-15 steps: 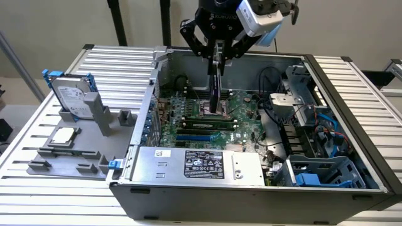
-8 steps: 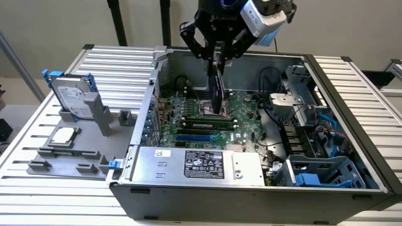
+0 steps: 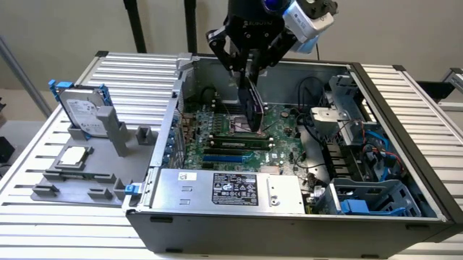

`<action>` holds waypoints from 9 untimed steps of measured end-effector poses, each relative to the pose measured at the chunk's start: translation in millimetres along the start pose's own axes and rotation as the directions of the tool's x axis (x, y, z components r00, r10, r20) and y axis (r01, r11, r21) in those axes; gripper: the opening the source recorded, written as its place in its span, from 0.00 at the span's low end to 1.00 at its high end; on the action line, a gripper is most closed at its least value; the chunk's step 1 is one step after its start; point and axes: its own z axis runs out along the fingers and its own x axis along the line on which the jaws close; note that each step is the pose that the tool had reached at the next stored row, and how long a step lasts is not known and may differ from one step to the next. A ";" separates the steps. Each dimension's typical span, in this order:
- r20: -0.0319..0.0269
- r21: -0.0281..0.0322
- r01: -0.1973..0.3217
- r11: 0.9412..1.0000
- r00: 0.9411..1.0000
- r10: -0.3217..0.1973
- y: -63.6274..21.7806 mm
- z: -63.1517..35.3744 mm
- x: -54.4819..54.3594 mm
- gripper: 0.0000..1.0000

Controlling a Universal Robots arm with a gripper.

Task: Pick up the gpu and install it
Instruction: 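Insert the gpu into the slot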

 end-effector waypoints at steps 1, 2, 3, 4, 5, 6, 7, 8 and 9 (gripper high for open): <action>-0.001 0.000 0.018 1.000 1.000 -0.018 0.0 0.4 0.0 0.00; -0.002 0.000 0.036 0.999 0.999 -0.036 -0.1 0.8 0.0 0.00; -0.003 -0.001 0.054 0.999 0.999 -0.054 -0.1 1.2 0.0 0.00; -0.004 -0.001 0.072 0.997 0.997 -0.072 -0.1 1.6 0.0 0.00; -0.004 -0.001 0.090 0.996 0.996 -0.090 -0.1 2.1 0.0 0.00; -0.006 -0.002 0.109 0.994 0.994 -0.109 -0.2 2.5 0.0 0.00; -0.006 -0.002 0.126 0.992 0.992 -0.126 -0.1 2.9 0.0 0.00; -0.007 -0.002 0.145 0.989 0.989 -0.145 -0.2 3.4 0.0 0.00; -0.008 -0.003 0.163 0.987 0.987 -0.163 -0.2 3.7 0.0 0.00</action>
